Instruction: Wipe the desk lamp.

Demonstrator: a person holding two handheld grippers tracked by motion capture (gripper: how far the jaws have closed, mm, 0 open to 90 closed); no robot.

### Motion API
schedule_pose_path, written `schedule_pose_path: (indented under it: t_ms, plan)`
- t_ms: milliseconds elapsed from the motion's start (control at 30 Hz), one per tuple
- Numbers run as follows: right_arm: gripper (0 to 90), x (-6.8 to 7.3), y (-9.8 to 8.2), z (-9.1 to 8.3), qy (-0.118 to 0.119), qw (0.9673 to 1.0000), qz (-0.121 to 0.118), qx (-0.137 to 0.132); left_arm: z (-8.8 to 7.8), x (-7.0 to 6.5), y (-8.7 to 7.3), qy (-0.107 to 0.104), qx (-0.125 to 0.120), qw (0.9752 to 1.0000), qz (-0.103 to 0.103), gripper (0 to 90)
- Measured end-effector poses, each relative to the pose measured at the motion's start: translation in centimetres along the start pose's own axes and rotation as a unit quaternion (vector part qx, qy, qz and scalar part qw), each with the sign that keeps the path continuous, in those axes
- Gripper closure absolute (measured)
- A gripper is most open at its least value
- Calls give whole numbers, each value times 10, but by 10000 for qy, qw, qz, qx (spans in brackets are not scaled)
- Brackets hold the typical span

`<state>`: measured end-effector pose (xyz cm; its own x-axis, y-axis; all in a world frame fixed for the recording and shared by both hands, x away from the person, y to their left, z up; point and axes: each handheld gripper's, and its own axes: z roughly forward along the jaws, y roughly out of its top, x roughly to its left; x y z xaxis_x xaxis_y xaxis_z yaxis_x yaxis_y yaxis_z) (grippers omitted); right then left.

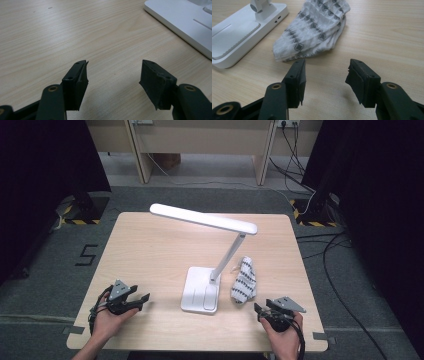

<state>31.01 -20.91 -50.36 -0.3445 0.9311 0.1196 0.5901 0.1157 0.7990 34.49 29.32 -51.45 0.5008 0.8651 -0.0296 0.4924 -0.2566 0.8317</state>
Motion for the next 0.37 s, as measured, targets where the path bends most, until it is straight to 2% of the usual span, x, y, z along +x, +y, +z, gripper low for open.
schedule_pose_path:
  t_ms: [367]
  plan:
    - [439,0,-3,4,69,9998,98,-163,-1,-1,-2,21,-131,9999,-106,340]
